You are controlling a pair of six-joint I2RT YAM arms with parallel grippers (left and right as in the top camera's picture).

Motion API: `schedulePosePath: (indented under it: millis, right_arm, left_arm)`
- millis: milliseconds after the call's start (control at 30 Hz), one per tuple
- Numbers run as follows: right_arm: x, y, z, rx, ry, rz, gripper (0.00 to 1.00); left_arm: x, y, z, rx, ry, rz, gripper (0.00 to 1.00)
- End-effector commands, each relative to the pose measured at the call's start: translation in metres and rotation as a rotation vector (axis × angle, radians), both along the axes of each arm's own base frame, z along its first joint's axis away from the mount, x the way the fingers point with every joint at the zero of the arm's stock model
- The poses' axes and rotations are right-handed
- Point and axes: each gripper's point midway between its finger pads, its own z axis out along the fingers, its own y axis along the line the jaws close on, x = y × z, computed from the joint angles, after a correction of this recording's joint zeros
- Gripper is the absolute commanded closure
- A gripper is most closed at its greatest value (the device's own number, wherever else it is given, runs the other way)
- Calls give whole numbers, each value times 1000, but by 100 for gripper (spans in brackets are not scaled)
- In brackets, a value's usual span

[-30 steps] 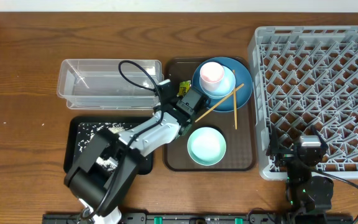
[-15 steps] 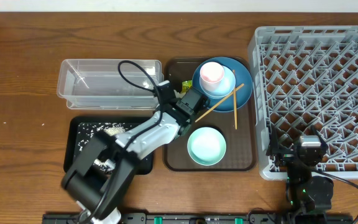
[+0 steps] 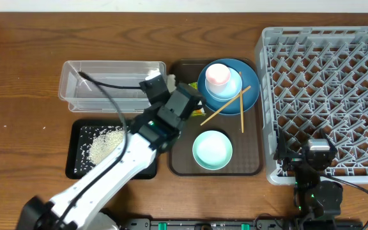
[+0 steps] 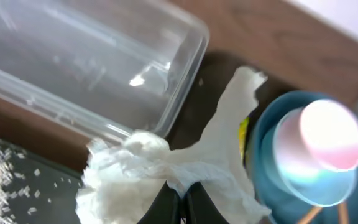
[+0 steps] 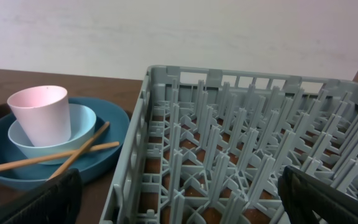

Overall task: Sort waste into correct bins and load items into the dishwasher rack
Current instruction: 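Lift the tissue with the left gripper and move it over the clear container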

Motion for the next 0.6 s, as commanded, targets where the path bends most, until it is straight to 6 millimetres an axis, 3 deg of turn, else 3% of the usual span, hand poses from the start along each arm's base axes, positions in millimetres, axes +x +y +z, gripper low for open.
schedulePosePath:
  millis: [0,100,200,367,567]
  right_arm:
    - [0,3,-1,16,3,12,1]
    - [0,3,-1,16,3,12,1]
    - [0,3,-1,16,3,12,1]
    - [0,3,-1,16,3,12,1]
    - [0,3,-1,16,3,12,1]
  left_arm:
    - [5,26,37,73,-117,45,94]
    - [12,39,59,95,-187,59,94]
    - [20,54,64,108,-205,87,94]
    - [34,83,46,144,-158,171,94]
    - [56,104,13,177,-104,241,93]
